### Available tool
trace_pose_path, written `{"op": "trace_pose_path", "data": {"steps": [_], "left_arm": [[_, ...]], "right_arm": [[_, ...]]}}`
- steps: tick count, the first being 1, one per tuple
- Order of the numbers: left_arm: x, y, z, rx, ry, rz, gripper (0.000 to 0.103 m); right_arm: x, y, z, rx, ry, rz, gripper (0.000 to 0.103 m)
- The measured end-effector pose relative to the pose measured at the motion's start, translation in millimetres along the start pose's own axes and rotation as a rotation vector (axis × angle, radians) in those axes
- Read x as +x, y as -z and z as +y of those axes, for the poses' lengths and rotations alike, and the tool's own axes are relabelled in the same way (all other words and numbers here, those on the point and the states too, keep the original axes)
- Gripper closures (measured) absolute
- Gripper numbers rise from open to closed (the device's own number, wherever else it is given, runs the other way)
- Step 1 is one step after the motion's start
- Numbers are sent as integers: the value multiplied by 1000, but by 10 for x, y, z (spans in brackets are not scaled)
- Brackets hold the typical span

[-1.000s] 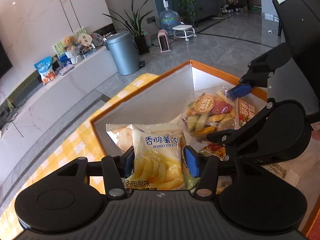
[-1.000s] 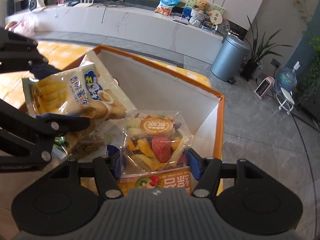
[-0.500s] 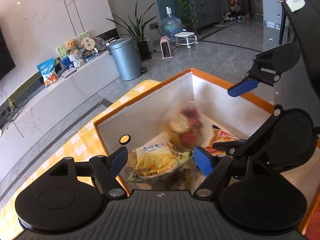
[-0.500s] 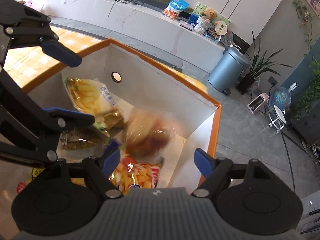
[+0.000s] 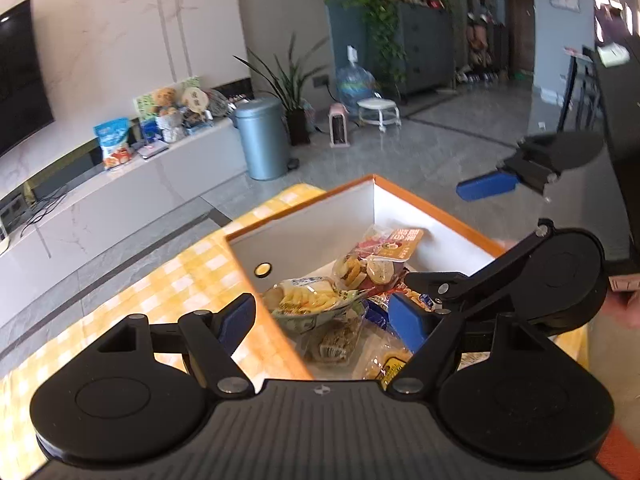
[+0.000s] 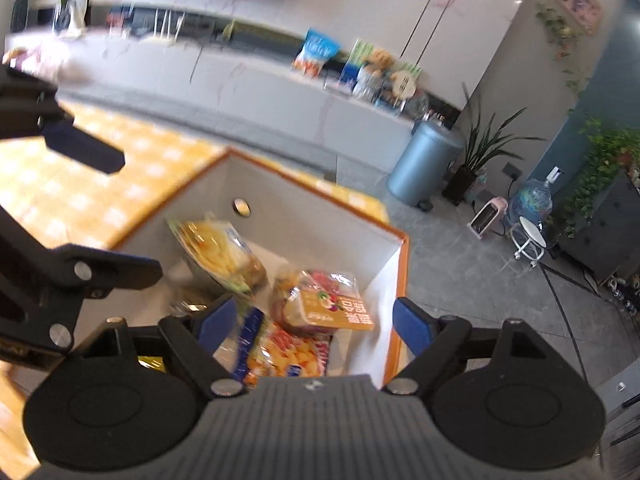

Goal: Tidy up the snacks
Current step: 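Withdraw both tools from the box toward the cola bottle and green sausage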

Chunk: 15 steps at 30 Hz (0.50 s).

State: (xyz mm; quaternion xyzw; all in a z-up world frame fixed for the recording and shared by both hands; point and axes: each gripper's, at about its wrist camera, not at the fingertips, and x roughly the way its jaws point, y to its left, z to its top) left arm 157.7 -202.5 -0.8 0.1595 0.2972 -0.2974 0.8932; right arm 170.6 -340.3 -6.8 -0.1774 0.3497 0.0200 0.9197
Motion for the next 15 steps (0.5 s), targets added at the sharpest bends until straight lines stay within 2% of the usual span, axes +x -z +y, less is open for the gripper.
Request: {"op": "trace_pose_path", "data": {"steps": [6,11,15], "left_arm": [[-475,158,141,-99,-27,-47,14],[-817,381,292,-181,-64,-29,14],[-1057,649,444,-278,-99,-10,14]], "right_arm": [[-431,77,280,68,15,-112,20],[-769,217,643,89,-23,-184,20],[-999,301,954,105,-73,-204,20]]}}
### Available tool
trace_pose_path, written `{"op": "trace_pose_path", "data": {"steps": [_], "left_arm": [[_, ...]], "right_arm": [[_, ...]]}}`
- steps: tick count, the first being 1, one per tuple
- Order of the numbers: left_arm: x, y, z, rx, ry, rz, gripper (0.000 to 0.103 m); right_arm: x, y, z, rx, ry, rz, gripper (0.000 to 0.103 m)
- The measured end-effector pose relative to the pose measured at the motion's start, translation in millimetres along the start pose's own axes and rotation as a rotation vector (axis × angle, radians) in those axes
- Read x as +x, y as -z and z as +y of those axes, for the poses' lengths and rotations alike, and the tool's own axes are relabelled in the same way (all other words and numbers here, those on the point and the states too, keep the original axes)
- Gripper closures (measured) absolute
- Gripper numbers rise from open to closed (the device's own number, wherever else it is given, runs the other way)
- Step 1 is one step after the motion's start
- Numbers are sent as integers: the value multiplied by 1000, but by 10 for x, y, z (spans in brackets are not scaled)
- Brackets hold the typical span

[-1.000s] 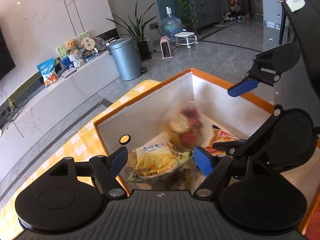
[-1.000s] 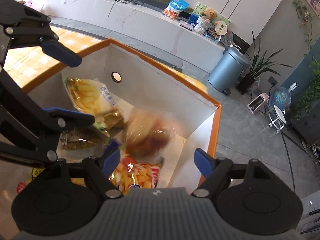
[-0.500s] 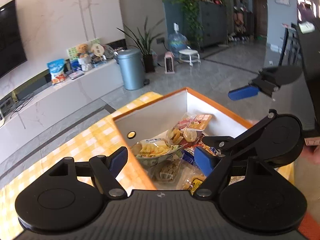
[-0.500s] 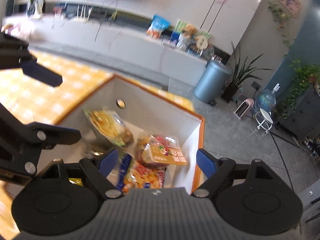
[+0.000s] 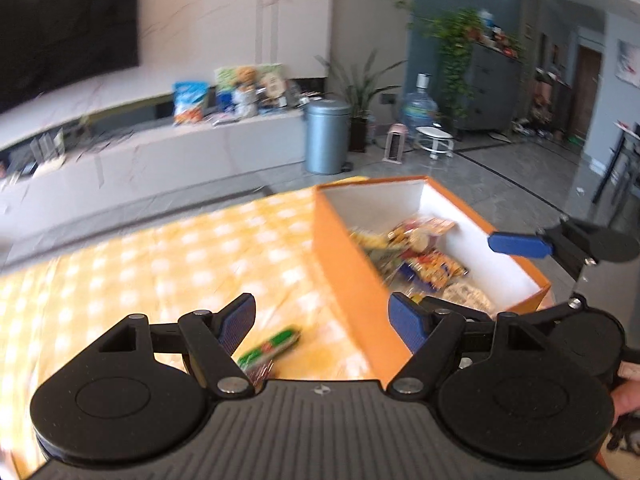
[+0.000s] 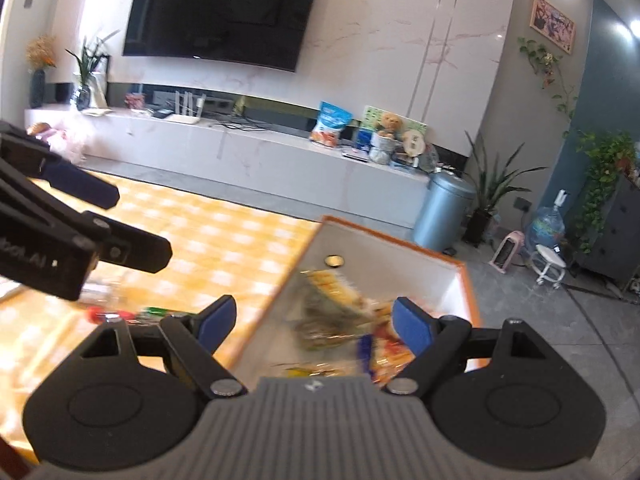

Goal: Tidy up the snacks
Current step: 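Withdraw both tools from the box toward the cola bottle and green sausage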

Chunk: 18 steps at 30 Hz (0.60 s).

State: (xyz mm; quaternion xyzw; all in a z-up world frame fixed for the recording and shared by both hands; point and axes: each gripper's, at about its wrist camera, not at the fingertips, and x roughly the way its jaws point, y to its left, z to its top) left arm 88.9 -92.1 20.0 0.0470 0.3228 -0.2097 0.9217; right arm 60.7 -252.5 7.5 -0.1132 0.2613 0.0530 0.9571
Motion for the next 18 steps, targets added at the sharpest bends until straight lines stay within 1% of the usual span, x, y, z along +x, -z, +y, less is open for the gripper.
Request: {"op": "trace_pose_path", "data": {"steps": [6,10,12,18], "left_arm": [[-248,405,331,-100,-101,3,14],[-374,658,549,-157,-159,-2,14],[-446,800,623,-169,-175,-13,14],[-511,1130,813,-204,-193,21,14]], "right_arm": [[-227,146,466,53,-81,-15,20],[-274,294,769,70,-122,2,20],[-264,367,894,77,-129,15,19],[-188,557,1165,116,-161,79,19]]}}
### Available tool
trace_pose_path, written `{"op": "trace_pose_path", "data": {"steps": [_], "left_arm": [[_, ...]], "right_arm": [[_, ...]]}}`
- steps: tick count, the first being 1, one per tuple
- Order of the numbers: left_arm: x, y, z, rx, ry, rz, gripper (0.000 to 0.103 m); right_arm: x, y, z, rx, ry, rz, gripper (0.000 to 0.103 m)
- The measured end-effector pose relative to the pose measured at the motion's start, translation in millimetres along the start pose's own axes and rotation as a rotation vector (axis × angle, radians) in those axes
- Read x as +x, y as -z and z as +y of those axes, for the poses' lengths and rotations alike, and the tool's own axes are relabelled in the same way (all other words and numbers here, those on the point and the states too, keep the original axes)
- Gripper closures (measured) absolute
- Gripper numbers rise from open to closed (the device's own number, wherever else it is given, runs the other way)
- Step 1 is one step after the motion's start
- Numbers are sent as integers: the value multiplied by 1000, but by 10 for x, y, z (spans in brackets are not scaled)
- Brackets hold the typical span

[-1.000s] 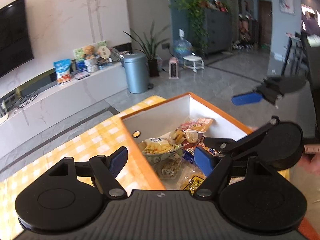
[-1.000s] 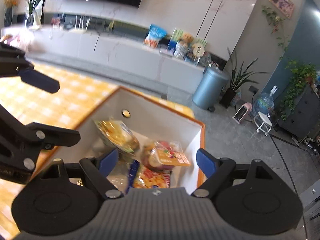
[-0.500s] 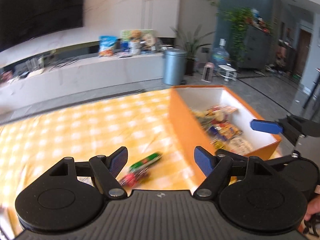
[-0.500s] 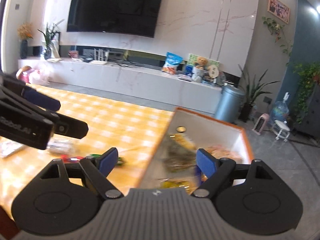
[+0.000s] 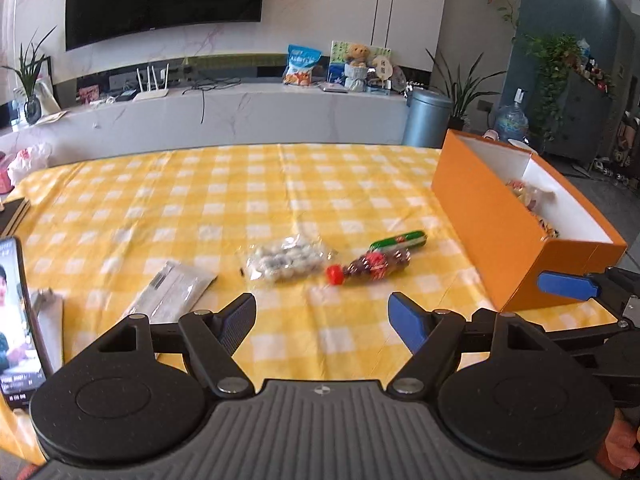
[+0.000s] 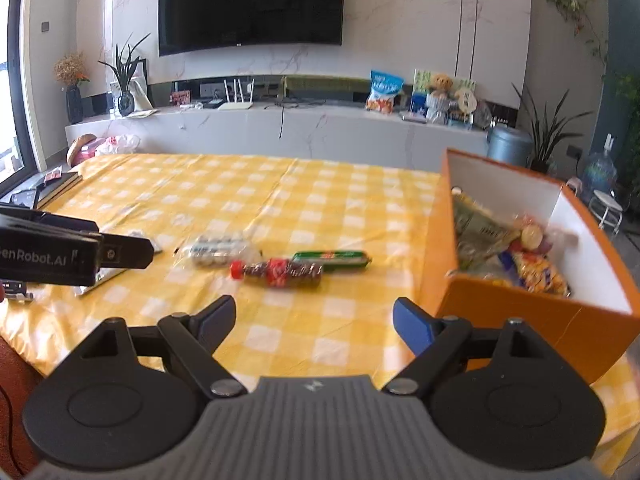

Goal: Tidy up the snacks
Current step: 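Withdraw both tools from the box toward the cola bottle and green sausage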

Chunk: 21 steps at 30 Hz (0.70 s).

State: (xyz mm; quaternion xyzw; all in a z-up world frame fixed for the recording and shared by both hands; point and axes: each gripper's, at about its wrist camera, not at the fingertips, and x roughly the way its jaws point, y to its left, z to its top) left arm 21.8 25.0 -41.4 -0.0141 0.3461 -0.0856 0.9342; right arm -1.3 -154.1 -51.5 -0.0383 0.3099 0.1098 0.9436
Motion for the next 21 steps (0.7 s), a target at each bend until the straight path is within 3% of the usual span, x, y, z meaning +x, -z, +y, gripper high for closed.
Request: {"op": "trace_pose_path", "data": {"steps": [12,21], "left_arm": [[192,161,49,12,21,51,17],[496,36,-29,82,49,63,22]], "right_arm": [[347,142,95,-34,-10,80,22],[677,60,66,-85,16,83,41]]}}
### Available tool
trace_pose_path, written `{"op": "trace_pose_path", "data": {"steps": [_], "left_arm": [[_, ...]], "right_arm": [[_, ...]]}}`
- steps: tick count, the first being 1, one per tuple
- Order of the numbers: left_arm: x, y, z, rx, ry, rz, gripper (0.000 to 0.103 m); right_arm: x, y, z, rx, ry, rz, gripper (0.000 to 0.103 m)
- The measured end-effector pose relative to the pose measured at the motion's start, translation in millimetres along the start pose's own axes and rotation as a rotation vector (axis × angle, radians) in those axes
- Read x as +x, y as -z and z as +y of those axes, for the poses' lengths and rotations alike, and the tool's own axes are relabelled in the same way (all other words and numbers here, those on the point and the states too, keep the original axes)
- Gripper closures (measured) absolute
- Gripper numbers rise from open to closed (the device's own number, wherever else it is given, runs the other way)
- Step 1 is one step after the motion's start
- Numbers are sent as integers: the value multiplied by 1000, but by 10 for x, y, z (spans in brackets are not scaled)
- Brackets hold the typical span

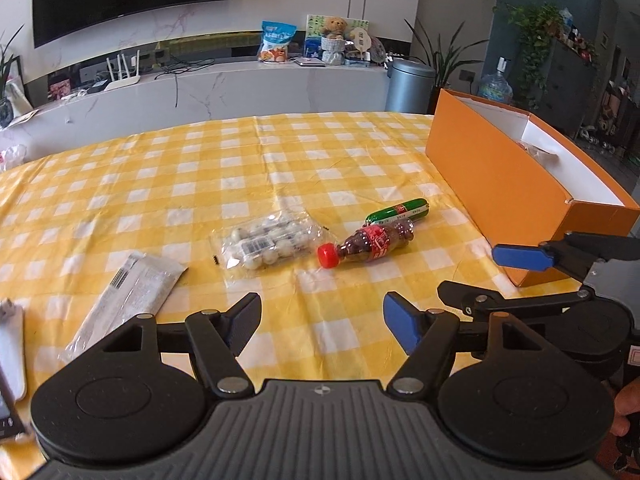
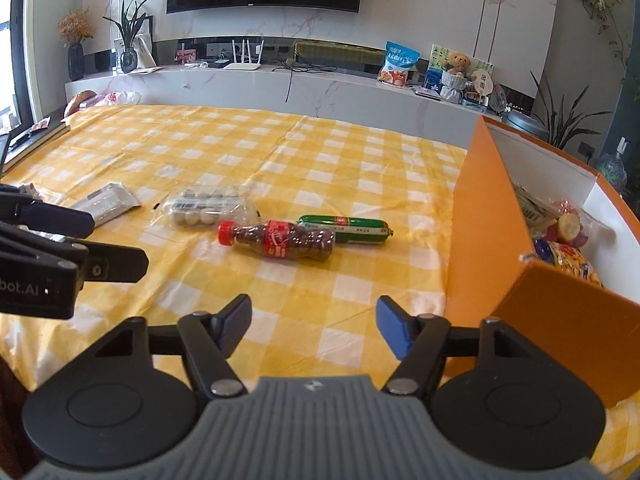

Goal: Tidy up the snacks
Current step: 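Withdraw both tools from the box toward the cola bottle and green sausage, then grasp the cola bottle of chocolate balls with the left tool while the right tool grasps the green sausage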

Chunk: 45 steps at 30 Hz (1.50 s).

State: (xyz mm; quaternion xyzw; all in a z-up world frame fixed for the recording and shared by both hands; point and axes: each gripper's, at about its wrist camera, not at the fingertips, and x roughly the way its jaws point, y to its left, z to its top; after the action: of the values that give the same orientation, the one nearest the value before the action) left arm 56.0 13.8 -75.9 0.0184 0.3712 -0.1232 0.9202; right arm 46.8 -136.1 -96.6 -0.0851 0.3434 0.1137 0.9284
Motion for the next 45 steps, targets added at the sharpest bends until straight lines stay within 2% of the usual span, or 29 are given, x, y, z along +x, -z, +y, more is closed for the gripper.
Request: {"op": "trace_pose_path", "data": {"steps": [6,8,13,17,23,27,29,32,36,39,42,45], "left_arm": [[248,-170,-41,73,27,-1,33],[342,-229,-69,96,44,-2,38],[634,-278,-132,163,86,11,42],[801,-319,-195,238,100,6,42],[1021,-371,-214,314,175,32,43],[1102,-399,-158,290,232,58,45],[1135,-419,-146,264,266,84,54],[1175,-434,-145,231,293,118,60],[1212,-435,-171,197,265,121,62],[1180,-414,-239,216,229,113,69],[1143,-410,-228,173,202,117,69],[1016,-428,-170,116,199,86,69]], "right_arm": [[244,-112,-32,-19,38,-14,55],[335,-140,-56,-14,60,-12,63],[539,-174,-96,2,87,14,76],[665,-153,-103,4,104,28,77],[799,-127,-129,14,116,52,79],[833,-123,-180,29,106,44,79],[845,-124,-202,33,99,38,79],[850,-119,-224,41,95,33,79],[845,-95,-252,45,97,28,79],[838,-88,-269,45,100,28,79],[836,-105,-254,37,106,32,79],[833,-131,-242,32,96,22,78]]}}
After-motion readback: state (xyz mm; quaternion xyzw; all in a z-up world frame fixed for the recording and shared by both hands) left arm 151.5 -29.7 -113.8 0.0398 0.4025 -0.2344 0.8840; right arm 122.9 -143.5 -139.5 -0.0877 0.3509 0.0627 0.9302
